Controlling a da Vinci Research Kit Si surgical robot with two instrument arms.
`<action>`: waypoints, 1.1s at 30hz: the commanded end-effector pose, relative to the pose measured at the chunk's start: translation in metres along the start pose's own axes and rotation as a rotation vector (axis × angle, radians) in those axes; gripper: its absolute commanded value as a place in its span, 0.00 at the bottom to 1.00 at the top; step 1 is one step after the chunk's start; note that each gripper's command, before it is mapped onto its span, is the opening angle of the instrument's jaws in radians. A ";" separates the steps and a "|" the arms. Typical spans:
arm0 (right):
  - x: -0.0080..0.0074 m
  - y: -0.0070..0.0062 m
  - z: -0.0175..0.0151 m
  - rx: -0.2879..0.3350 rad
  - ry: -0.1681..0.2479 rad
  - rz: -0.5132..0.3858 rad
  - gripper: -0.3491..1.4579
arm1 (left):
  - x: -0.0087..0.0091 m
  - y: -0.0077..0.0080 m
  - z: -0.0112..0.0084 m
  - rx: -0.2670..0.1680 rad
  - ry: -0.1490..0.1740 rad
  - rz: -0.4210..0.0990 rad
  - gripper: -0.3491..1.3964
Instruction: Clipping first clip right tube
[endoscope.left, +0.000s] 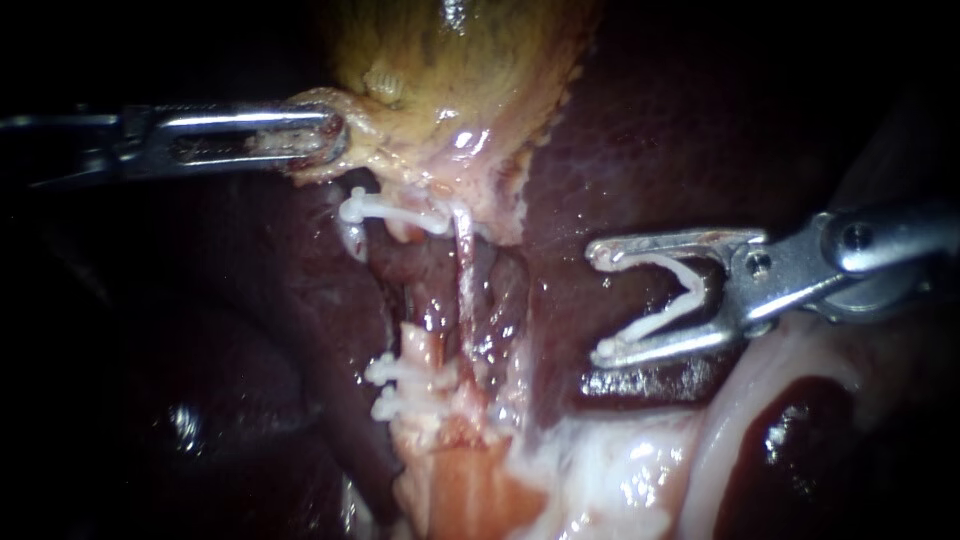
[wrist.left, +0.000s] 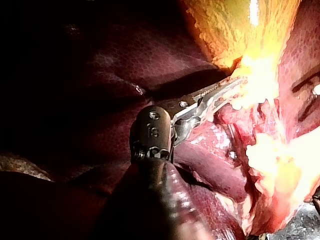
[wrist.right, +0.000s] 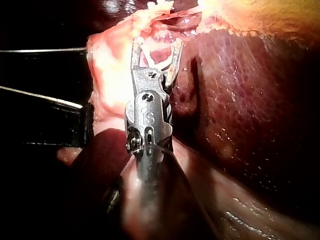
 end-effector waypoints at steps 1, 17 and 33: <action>0.0000 0.0000 0.0000 -0.001 0.000 0.000 0.47 | 0.0001 0.0001 -0.0002 -0.001 0.000 0.000 0.00; 0.0001 0.0001 0.0002 -0.002 0.000 0.001 0.47 | 0.0041 0.0020 -0.0058 -0.003 0.012 -0.025 0.00; 0.0003 0.0003 0.0037 0.005 -0.005 0.059 0.47 | 0.0042 0.0024 -0.0061 -0.001 0.015 -0.027 0.00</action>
